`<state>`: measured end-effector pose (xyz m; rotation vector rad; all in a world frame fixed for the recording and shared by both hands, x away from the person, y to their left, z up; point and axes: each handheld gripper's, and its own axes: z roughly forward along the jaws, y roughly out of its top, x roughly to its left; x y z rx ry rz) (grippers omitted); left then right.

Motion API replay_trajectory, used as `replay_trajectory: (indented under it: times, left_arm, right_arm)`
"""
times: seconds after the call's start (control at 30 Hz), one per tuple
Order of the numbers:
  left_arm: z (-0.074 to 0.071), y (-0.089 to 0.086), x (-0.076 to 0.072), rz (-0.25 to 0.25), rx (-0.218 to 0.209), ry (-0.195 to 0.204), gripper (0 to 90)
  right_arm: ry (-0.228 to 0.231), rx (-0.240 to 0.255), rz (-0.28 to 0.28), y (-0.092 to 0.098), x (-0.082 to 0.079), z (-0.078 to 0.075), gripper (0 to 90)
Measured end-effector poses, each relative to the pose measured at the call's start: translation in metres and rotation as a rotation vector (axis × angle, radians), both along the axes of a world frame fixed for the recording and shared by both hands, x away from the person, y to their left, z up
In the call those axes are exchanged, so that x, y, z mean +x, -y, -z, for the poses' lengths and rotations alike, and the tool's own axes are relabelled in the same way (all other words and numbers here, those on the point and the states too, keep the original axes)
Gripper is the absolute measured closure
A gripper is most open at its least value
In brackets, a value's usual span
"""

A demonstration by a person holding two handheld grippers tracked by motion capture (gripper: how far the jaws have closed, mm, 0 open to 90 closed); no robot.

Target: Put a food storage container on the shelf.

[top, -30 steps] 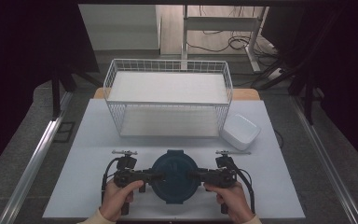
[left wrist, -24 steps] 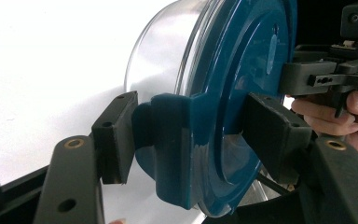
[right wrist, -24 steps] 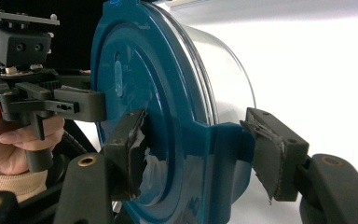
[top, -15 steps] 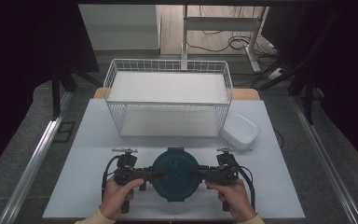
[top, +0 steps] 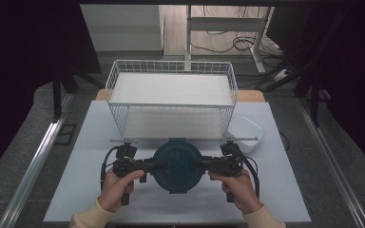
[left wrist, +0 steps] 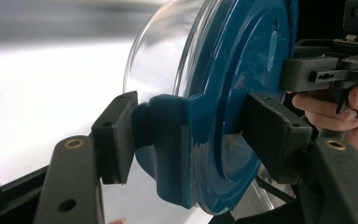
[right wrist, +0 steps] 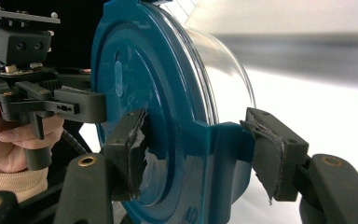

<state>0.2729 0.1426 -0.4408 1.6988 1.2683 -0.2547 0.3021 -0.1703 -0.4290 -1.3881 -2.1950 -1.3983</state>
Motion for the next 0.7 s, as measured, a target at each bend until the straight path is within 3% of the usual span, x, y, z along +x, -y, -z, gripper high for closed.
replay_trajectory:
  times: [0.37, 0.7]
  left_arm:
    - [-0.03, -0.004, 0.013, 0.005, 0.02, 0.04, 37.6]
    - [-0.049, -0.01, 0.022, 0.0, 0.004, 0.062, 38.0]
  right_arm:
    - [0.038, 0.024, 0.006, -0.003, 0.011, -0.025, 40.3]
    - [0.076, 0.03, 0.005, -0.008, 0.02, -0.046, 40.6]
